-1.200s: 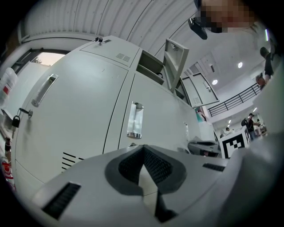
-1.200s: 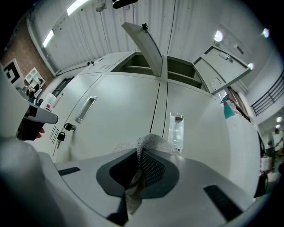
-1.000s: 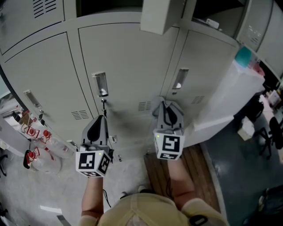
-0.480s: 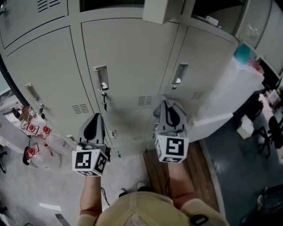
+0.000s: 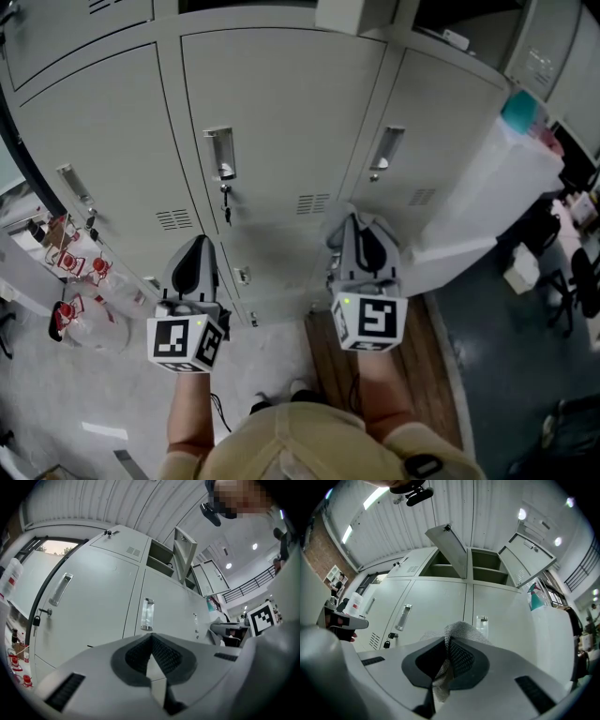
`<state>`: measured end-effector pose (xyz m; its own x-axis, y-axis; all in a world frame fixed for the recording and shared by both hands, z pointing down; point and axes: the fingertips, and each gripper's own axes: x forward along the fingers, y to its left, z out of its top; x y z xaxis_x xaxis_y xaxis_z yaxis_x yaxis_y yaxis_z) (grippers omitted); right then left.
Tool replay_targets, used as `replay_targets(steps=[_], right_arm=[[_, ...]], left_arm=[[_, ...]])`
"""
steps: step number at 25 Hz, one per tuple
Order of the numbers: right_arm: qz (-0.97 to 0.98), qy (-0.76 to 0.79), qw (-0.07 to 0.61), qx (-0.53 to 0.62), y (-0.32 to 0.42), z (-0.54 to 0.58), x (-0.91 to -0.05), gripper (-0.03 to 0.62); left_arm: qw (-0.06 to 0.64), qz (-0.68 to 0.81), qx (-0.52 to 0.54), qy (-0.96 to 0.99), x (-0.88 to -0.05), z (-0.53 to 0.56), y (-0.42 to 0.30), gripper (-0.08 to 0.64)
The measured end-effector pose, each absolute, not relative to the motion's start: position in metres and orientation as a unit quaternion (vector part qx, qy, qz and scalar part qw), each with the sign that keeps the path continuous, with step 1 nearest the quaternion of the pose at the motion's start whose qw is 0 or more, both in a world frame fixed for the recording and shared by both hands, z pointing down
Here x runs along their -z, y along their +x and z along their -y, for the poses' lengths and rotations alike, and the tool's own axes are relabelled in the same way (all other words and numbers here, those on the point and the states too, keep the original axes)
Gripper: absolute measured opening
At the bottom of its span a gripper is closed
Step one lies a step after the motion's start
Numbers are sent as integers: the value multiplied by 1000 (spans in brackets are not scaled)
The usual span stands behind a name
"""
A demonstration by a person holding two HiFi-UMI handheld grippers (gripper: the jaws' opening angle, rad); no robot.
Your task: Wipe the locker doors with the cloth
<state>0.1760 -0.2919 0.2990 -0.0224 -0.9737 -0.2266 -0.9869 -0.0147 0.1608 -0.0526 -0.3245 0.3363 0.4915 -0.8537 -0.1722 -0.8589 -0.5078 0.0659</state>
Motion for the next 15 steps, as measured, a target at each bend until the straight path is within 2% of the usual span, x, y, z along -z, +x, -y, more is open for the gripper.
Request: replay_targets(steps=[15], right_arm=[[-719, -681, 27, -133, 162, 275, -307, 5]], left_arm=[[15, -504, -82, -860, -335, 312, -62, 2]])
